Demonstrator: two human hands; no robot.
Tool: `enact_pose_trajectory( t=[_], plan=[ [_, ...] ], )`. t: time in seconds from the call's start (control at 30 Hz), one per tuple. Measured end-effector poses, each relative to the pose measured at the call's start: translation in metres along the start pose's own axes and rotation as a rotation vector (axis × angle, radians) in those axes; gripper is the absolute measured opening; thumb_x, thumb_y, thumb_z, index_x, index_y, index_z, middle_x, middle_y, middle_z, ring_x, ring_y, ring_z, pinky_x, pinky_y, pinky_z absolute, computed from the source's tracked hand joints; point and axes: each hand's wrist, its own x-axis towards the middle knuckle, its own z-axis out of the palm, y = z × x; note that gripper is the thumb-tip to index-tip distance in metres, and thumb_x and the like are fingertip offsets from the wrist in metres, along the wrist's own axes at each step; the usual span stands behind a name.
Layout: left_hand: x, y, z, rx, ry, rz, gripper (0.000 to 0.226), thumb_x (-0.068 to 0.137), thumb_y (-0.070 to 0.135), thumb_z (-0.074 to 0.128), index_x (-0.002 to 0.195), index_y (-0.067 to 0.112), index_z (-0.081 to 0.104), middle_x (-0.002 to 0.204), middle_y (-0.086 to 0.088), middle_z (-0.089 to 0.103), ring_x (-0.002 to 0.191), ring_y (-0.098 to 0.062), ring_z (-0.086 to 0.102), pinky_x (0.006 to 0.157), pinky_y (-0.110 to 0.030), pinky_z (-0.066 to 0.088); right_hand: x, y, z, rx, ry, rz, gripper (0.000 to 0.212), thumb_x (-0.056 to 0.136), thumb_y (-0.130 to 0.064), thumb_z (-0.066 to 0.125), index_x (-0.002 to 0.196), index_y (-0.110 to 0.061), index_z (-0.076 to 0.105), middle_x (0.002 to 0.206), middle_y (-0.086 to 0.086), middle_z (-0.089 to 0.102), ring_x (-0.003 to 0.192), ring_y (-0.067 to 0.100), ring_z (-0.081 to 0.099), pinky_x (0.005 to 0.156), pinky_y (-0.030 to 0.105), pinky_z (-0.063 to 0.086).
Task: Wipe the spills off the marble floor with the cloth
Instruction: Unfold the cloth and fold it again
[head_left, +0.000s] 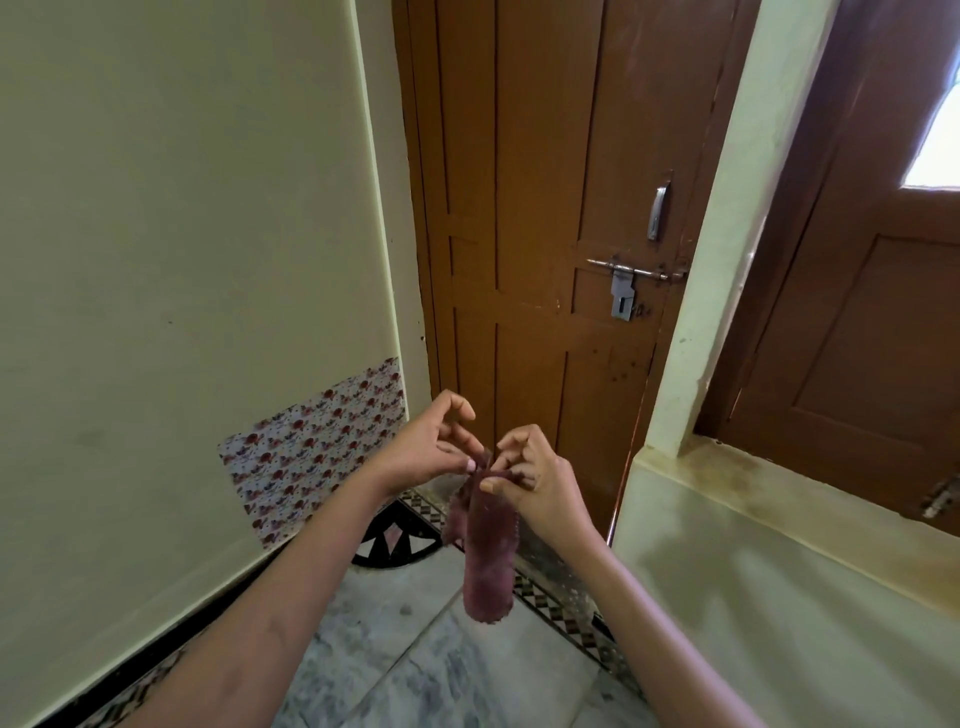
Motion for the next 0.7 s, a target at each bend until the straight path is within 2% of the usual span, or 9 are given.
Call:
enact_pose_trajectory(
  t=[0.2,0.3,0.47,0.53,0.6,0.7],
  plan=[
    [0.002,-0.010,0.004,-0.179,-0.009,-0.040,0.047,0.079,-0.007,0.065,0.111,0.012,0.038,0.090,-0.013,0.071,0.084,-0.021,0.067,0.088,-0.041,0.052,0.002,0.003,0.003,0.041,0.079,-0.042,0.048,0.072,-0.006,0.078,0.095,-0.032,0.046,0.078,-0.001,0.070,0.076,0.006,0.068,0.074,0.019,0.054],
    [0.001,-0.013,0.006,-0.204,-0.024,-0.039,0.042,0.080,-0.005,0.065,0.106,0.016,0.039,0.085,-0.008,0.072,0.081,-0.018,0.067,0.087,-0.039,0.052,0.003,0.006,0.005,0.041,0.081,-0.067,0.046,0.072,-0.009,0.078,0.097,-0.031,0.046,0.078,-0.001,0.070,0.078,0.008,0.068,0.078,0.025,0.054],
    [0.000,-0.021,0.007,-0.327,-0.055,-0.055,0.038,0.082,-0.005,0.062,0.103,0.015,0.038,0.081,-0.004,0.073,0.084,-0.021,0.065,0.088,-0.039,0.050,0.004,0.007,0.003,0.086,0.080,0.026,0.046,0.070,-0.014,0.079,0.104,-0.023,0.049,0.094,-0.004,0.062,0.078,0.006,0.065,0.071,0.026,0.057],
    [-0.001,-0.022,0.007,-0.355,-0.072,-0.051,0.036,0.083,-0.004,0.060,0.103,0.014,0.037,0.082,-0.004,0.073,0.083,-0.019,0.067,0.086,-0.037,0.052,0.004,0.011,0.002,0.101,0.050,0.094,0.032,0.072,-0.016,0.078,0.096,-0.022,0.058,0.093,-0.005,0.066,0.079,0.004,0.066,0.070,0.025,0.056],
    [-0.002,-0.024,0.007,-0.375,-0.073,-0.046,0.032,0.084,-0.007,0.056,0.101,0.012,0.037,0.085,-0.005,0.074,0.084,-0.019,0.068,0.087,-0.039,0.051,0.004,0.014,0.002,0.125,0.032,0.146,0.015,0.074,-0.016,0.076,0.081,-0.022,0.064,0.081,-0.004,0.069,0.075,0.004,0.066,0.066,0.021,0.053],
    [-0.004,-0.030,0.009,-0.391,-0.057,-0.030,0.027,0.084,-0.011,0.054,0.095,0.011,0.042,0.097,-0.011,0.072,0.094,-0.025,0.066,0.091,-0.044,0.049,0.003,0.017,0.000,0.159,0.014,0.190,0.010,0.078,-0.017,0.073,0.075,-0.018,0.064,0.077,-0.001,0.067,0.075,0.008,0.064,0.066,0.019,0.050]
  ],
)
